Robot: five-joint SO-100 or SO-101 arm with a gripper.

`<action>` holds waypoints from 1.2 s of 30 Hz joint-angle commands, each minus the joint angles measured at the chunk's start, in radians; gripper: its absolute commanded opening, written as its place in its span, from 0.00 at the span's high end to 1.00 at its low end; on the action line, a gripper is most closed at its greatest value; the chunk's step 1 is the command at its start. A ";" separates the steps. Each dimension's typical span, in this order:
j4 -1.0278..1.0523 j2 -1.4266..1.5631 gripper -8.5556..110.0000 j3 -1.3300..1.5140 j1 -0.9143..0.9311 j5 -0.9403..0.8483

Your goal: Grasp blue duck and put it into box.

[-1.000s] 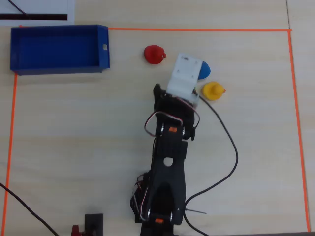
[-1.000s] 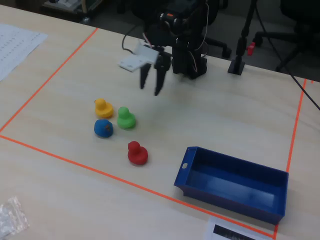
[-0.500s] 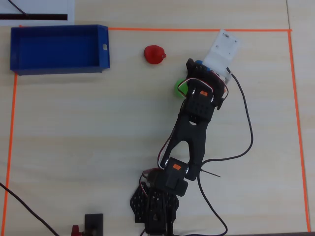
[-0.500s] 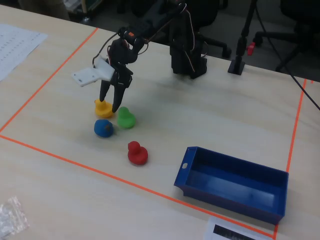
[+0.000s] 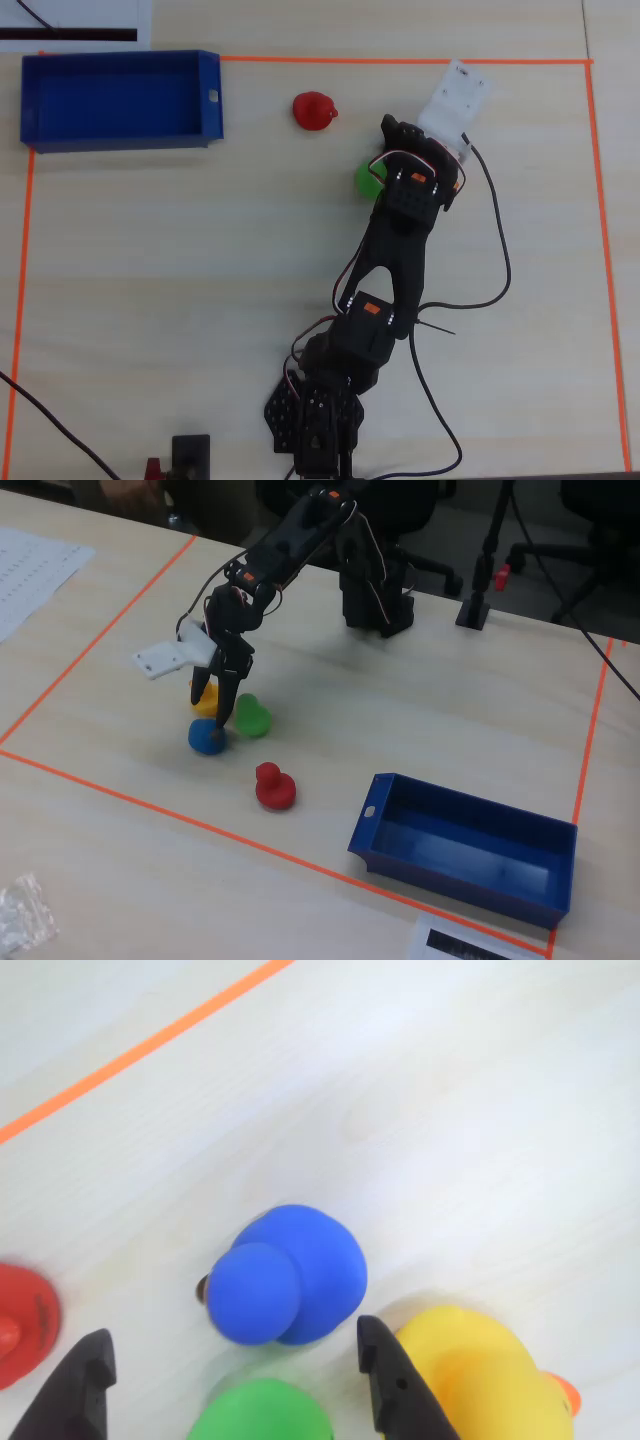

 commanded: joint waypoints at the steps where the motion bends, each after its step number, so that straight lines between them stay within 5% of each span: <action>1: -0.031 -0.006 0.65 -0.058 0.005 0.012; 17: -0.167 -0.075 0.68 0.055 -0.035 0.049; 22: -0.262 -0.080 0.86 0.143 -0.048 0.049; 27: -0.328 -0.080 0.92 0.176 -0.054 0.075; 36: -0.133 0.020 0.93 -0.008 -0.049 0.249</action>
